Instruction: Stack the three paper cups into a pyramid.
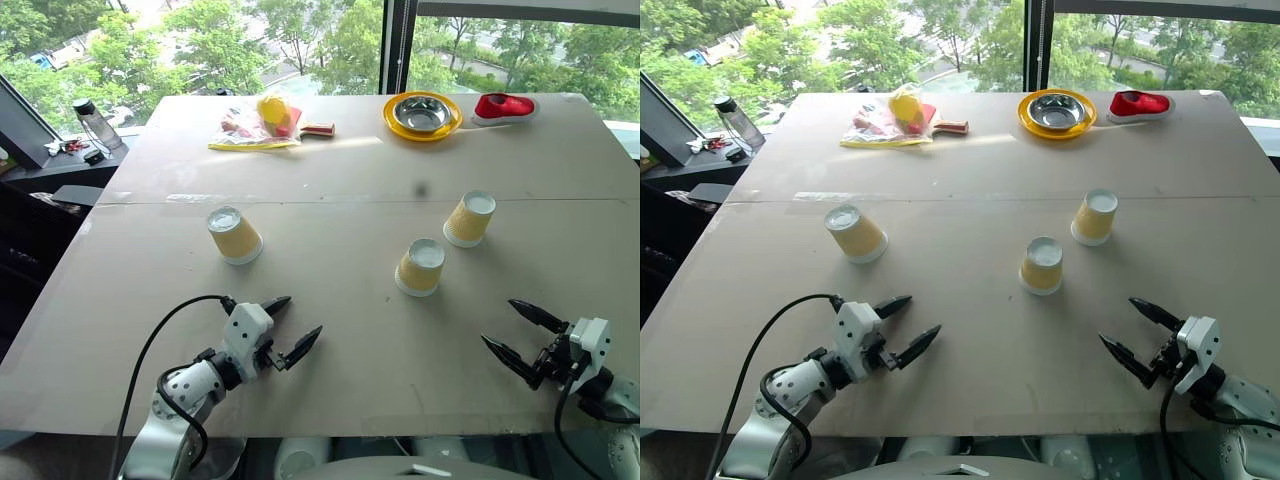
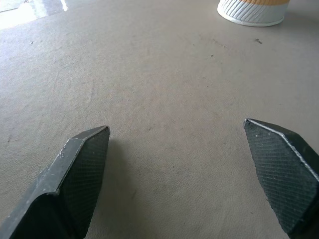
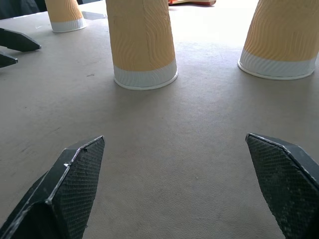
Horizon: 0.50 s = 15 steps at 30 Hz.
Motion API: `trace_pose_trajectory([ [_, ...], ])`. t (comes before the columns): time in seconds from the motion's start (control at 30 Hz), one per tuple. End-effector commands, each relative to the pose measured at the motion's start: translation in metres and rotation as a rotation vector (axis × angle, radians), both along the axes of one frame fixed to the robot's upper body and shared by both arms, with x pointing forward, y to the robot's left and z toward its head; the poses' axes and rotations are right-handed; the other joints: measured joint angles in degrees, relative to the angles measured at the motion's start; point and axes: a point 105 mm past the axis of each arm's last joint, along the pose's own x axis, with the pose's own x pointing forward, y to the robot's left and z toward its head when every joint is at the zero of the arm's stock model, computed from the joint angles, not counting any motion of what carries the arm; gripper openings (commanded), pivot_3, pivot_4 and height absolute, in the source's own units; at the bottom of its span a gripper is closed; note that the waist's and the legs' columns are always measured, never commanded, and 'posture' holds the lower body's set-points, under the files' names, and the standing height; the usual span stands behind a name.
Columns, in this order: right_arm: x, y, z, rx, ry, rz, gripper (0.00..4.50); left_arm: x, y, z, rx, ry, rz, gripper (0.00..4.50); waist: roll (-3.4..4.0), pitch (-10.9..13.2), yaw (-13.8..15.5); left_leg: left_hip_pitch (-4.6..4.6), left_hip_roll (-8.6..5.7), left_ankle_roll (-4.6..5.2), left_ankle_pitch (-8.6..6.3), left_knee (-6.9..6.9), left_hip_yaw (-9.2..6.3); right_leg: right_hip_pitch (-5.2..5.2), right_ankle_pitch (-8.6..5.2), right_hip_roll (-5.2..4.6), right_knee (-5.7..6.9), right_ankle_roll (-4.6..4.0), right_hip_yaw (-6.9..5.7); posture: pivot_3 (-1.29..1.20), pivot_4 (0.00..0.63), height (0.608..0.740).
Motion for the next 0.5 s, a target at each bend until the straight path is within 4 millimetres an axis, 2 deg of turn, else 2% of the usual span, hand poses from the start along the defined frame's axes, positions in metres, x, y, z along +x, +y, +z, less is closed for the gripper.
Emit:
trace_pose_trajectory([
  [0.03,0.0021,-0.0045,0.0105,-0.014,-0.040,0.004,4.50,-0.0031,0.0026,0.0038,-0.023,-0.001,0.029,4.41,0.00,0.0,0.0,0.00,0.00,0.00,0.00,0.00,0.00,0.00,0.00,0.00,0.00,0.00,0.00,0.00,0.150,0.740],
  [0.5,0.0046,-0.0058,0.0104,-0.027,-0.032,0.020,4.50,-0.0057,-0.0020,0.0042,-0.051,0.001,0.021,4.41,-0.16,0.1,0.0,-0.03,0.00,0.01,-0.01,0.00,0.00,0.00,0.00,0.00,-0.05,0.00,-0.02,0.00,0.150,0.740],
])
